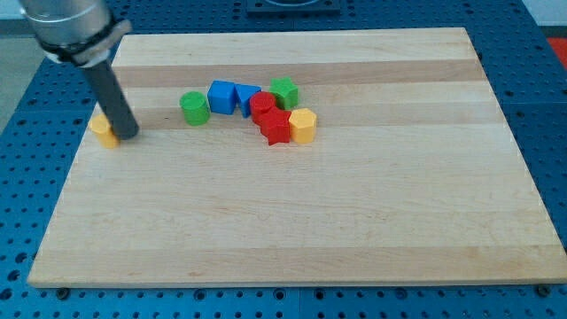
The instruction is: Push the yellow heart parallel to the green circle
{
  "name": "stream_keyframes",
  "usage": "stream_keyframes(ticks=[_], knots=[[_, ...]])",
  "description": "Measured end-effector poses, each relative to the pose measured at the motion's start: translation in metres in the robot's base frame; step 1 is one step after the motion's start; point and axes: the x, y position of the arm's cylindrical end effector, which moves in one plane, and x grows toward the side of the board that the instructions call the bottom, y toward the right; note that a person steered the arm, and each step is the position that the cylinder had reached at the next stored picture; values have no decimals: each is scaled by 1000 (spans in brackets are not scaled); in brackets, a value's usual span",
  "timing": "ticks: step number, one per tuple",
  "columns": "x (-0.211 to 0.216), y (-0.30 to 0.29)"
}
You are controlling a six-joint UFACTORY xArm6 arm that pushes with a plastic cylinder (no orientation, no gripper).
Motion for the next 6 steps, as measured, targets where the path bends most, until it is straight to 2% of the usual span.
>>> stream_keyframes(ticks=[1, 2, 3, 4, 5, 6], knots=[[-2, 5], [4, 50], [42, 56], [76, 23], [59, -36], [0, -47]])
